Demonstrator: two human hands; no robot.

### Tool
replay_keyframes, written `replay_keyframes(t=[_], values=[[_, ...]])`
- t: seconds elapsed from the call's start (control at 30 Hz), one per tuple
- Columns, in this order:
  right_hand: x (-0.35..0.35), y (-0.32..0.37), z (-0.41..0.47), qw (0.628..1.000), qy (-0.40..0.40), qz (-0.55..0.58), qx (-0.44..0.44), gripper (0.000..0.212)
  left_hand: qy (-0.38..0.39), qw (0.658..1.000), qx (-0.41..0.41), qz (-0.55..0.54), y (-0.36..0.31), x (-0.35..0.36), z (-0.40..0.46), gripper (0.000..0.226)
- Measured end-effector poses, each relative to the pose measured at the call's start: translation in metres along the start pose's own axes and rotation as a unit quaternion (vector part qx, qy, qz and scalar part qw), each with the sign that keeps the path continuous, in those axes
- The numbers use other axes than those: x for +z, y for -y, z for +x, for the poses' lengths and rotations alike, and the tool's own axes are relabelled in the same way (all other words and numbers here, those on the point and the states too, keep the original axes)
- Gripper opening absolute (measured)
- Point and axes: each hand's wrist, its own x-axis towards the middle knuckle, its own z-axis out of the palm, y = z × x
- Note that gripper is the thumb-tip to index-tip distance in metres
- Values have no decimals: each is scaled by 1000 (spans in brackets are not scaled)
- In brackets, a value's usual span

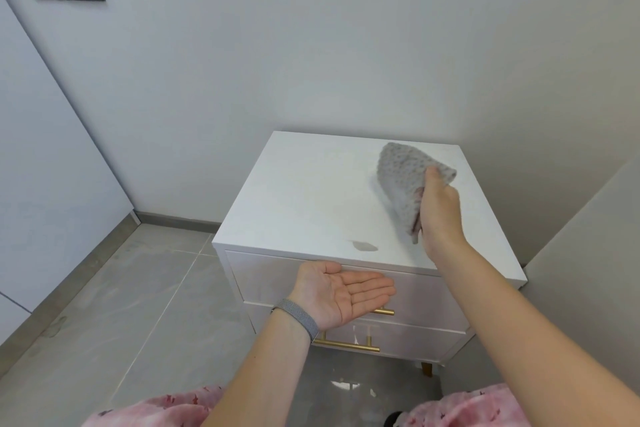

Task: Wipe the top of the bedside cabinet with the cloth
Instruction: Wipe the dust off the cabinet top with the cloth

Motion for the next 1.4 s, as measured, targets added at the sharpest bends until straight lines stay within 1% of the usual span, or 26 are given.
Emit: replay_keyframes(t=[0.07,0.1,0.13,0.2,0.23,0.27,0.3,0.37,0.47,0.53,0.63,0.73,0.9,1.07,1.13,1.27,1.4], values=[[-1,1,2,994,-7,-83,-68,47,0,1000,-1,-1,-1,0,1,55],[-1,-2,3,983,13,-141,-118,47,0,1000,-2,1,-2,-1,1,55],[0,-4,1,967,50,-194,-158,47,1,1000,-2,2,-2,-1,1,55],[3,-15,-2,926,164,-282,-188,45,5,1000,-2,4,-1,-1,1,55],[4,-23,-3,902,204,-326,-195,43,7,1000,-1,6,-1,-1,1,54],[5,-28,-3,882,221,-366,-199,43,7,1000,1,10,-1,-1,1,54],[5,-32,-3,873,218,-388,-202,46,7,1000,4,17,0,-1,1,53],[5,-32,-4,873,208,-390,-204,49,3,999,9,32,1,-1,1,52],[3,-31,-8,865,217,-397,-216,46,-4,999,15,34,4,-1,0,54],[2,-32,-8,866,221,-397,-211,46,1,1000,19,8,6,-3,-1,60],[2,-32,-9,867,220,-395,-210,46,21,998,22,-61,9,-7,0,74],[1,-32,-13,864,225,-398,-212,45,29,996,19,-88,10,-11,2,76],[0,-34,-17,860,246,-392,-216,45,20,999,-3,-50,4,-13,2,71],[2,-35,-21,857,252,-389,-225,44,24,999,3,-29,3,-10,1,69],[3,-35,-22,861,259,-375,-223,44,21,1000,8,-20,4,-9,2,69],[4,-34,-25,878,267,-339,-204,53,14,1000,12,-17,5,-5,2,71],[6,-34,-34,882,276,-326,-199,54,7,1000,16,-12,4,-2,1,73]])
